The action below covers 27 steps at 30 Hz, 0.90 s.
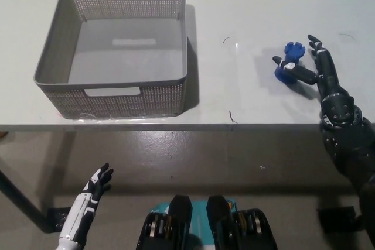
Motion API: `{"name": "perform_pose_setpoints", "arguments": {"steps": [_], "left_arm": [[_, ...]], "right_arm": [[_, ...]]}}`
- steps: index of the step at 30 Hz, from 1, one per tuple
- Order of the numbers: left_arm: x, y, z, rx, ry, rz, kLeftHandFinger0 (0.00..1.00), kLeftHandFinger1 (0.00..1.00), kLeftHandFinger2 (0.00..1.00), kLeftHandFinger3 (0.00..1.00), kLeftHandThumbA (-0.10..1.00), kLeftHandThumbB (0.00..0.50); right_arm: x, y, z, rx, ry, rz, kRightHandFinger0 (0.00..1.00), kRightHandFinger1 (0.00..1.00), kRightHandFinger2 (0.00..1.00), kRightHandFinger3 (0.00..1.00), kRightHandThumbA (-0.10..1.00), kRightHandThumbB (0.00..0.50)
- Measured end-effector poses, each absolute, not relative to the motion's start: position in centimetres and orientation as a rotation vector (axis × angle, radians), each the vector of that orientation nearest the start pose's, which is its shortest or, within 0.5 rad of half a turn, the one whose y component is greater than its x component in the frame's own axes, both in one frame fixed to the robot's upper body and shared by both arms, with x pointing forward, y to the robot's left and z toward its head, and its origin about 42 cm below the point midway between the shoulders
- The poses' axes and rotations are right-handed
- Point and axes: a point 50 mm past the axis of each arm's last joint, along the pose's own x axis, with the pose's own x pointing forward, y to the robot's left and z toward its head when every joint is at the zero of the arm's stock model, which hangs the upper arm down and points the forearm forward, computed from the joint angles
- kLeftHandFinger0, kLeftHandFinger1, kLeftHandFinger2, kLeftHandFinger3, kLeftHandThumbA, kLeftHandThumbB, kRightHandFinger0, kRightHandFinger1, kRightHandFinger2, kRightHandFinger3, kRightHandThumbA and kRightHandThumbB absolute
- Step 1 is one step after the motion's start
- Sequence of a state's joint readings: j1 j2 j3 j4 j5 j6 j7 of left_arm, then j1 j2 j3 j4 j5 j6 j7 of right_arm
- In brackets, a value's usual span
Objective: Use the right hand to pick up a chess pieces and put it into a container on the left hand side
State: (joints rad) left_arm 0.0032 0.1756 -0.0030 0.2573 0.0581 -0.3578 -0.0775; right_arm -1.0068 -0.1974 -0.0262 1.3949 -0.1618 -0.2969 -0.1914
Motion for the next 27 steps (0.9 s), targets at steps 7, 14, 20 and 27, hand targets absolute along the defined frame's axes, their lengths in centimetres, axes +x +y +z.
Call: {"name": "perform_pose_setpoints", "arguments": {"steps": [7,14,20,27], "left_arm": [[27.3,26.9,5.3,0.237,-0.087,-0.113,1.0,1.0,1.0,1.0,1.0,0.174],[27.4,26.9,5.4,0.236,-0.091,-0.123,1.0,1.0,1.0,1.0,1.0,0.166],[27.9,26.7,5.8,0.237,-0.104,-0.132,1.0,1.0,1.0,1.0,1.0,0.176],[28.7,26.6,6.3,0.239,-0.124,-0.139,1.0,1.0,1.0,1.0,1.0,0.169]], "right_arm": [[54.5,-24.5,17.8,-0.379,0.081,-0.092,1.0,1.0,1.0,1.0,1.0,0.463],[54.9,-24.1,18.3,-0.389,0.105,-0.092,0.39,0.45,0.54,0.56,0.29,0.323],[55.1,-24.2,18.7,-0.372,0.114,-0.16,0.0,0.25,0.7,0.65,-0.1,0.132],[55.0,-24.5,18.6,-0.313,0.116,-0.217,0.01,0.37,0.73,0.7,-0.1,0.144]]}}
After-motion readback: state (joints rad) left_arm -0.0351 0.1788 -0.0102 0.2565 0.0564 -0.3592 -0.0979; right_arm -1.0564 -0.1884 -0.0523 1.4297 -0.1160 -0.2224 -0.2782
